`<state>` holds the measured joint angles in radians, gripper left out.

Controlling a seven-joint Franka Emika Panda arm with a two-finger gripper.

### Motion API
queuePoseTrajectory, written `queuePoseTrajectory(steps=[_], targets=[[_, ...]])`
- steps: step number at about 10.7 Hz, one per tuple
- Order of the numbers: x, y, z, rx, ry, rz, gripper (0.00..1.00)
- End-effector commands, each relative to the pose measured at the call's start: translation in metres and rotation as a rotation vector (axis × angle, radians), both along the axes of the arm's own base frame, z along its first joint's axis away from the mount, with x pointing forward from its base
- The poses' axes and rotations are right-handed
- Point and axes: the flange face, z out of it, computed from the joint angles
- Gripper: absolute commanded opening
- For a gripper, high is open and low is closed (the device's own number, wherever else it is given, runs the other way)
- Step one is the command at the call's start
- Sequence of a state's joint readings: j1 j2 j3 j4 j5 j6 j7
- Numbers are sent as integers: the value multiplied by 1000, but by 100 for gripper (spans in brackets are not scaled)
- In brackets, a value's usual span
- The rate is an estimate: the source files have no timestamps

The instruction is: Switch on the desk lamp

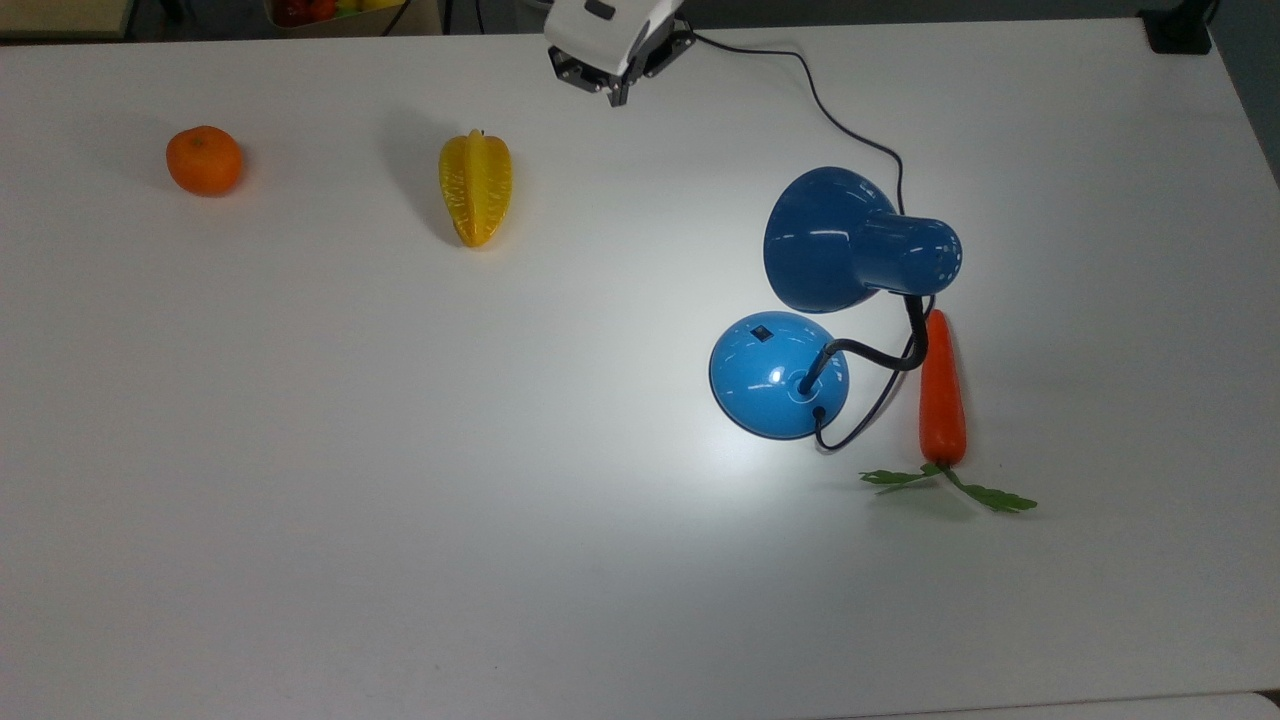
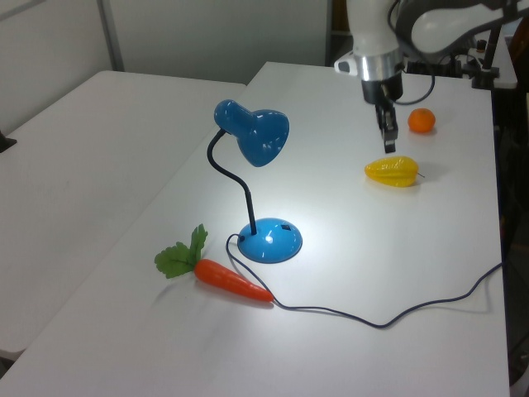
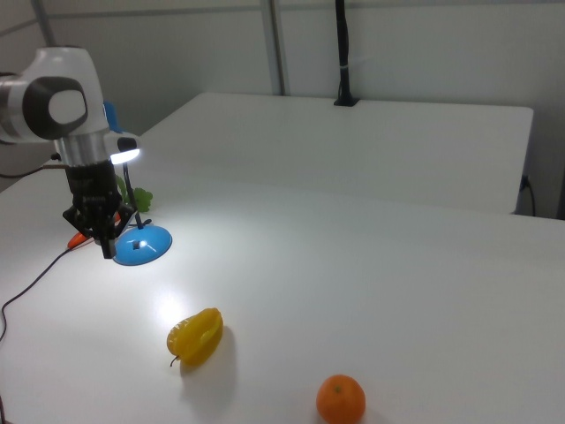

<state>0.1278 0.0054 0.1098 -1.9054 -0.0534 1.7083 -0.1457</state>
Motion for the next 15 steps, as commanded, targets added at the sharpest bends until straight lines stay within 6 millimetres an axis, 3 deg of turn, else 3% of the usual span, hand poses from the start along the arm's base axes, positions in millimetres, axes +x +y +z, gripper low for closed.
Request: queuePoseTrajectory(steps=[1,2,3,6,9,11,15], targets=[[3,-46,65,2,-44,-106,23],[9,-60,84,10,-82,-134,49],[10,-64,94,-2,-103,-133,99],[16,-76,139,17,-196,-168,100],[23,-79,146,69,-246,-275,100],[33,-77,156,197,-291,-354,100],[46,-76,156,231,-368,-360,100]])
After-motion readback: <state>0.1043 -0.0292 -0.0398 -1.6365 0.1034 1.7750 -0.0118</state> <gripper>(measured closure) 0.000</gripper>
